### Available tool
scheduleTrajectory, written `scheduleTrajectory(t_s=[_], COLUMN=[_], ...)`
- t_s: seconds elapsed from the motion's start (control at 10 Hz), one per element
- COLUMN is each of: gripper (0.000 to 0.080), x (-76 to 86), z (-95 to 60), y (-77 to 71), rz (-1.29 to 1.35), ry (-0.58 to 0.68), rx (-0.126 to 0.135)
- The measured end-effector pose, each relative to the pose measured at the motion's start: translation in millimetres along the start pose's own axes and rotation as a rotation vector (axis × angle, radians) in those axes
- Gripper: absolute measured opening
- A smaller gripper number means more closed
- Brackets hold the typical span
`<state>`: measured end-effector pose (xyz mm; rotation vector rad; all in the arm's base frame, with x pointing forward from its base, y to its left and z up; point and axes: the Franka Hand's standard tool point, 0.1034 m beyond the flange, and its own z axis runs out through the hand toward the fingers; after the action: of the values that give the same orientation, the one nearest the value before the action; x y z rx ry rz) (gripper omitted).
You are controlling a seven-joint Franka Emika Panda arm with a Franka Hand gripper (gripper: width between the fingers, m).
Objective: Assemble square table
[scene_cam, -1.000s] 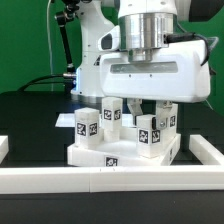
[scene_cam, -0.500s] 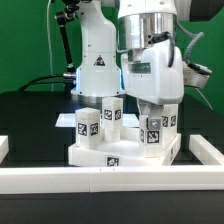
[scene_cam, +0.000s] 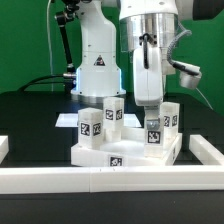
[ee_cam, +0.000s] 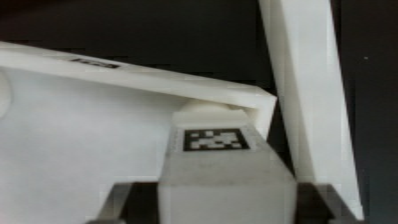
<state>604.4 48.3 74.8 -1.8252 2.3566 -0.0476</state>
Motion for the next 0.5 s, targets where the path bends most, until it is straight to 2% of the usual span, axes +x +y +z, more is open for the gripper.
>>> scheduleTrajectory(t_s=[0.1,0.2,0.3,0.4,0.5], gripper=[0.0290,0.0470,0.0587,0.0587,0.0637], x=[-0.2,-0.3,-0.9,-2.1,-2.5], z=[0.3,0.4,0.3,0.5,0.8], y=[0.3,0.3,0.2,0.4,0.7], rz=[-0.009,-0.050,-0.094,-0.149,-0.284], ry=[0.000,0.000,0.000,-0.001,-0.001], rx=[-0.001,-0.001,-0.001,0.001,0.000])
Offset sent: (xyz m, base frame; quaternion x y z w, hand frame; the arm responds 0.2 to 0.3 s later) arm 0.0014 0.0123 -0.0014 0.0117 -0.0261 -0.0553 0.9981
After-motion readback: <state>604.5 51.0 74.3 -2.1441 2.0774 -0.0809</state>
